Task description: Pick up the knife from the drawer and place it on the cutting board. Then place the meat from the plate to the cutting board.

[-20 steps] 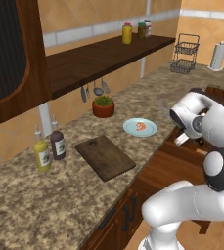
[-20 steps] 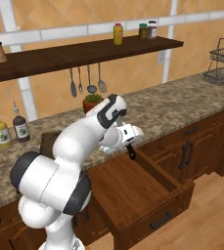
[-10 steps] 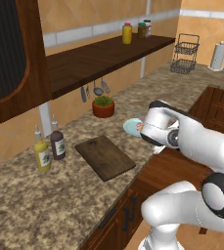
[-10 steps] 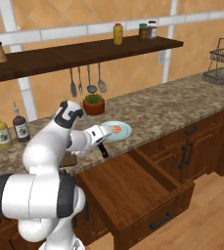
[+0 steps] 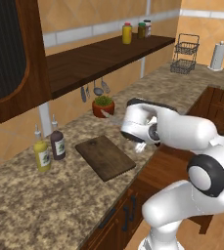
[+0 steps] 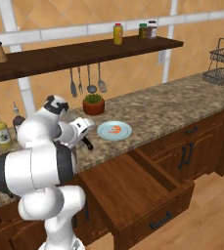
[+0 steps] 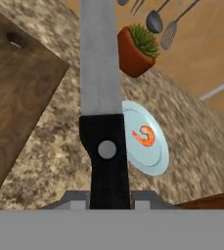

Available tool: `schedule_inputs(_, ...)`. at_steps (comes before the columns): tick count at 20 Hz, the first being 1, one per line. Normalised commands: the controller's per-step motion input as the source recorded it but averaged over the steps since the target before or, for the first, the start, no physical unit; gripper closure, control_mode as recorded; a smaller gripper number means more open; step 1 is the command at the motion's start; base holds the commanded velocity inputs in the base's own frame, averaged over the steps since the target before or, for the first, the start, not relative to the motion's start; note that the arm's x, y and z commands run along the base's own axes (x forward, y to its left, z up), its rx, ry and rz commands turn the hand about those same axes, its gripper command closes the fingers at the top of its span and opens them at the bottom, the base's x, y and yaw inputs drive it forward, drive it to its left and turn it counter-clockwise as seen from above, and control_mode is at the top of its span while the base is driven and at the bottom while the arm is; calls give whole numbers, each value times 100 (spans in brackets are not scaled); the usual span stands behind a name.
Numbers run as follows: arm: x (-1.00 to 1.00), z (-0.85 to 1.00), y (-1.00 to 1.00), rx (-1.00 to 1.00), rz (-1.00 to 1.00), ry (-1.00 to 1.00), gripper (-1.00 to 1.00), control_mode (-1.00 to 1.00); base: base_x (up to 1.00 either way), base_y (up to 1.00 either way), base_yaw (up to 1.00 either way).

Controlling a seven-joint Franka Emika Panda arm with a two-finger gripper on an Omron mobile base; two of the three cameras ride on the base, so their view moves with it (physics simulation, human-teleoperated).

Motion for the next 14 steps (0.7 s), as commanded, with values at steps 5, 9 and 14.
schedule_inputs(5,11,35,-6,-34,56,-6,100,-100,0,0,0)
schedule_inputs(9,9,4,-24,-50,65,-10,100,-100,0,0,0)
schedule_inputs(14,22,11,-8,-52,62,-1,100,-100,0,0,0)
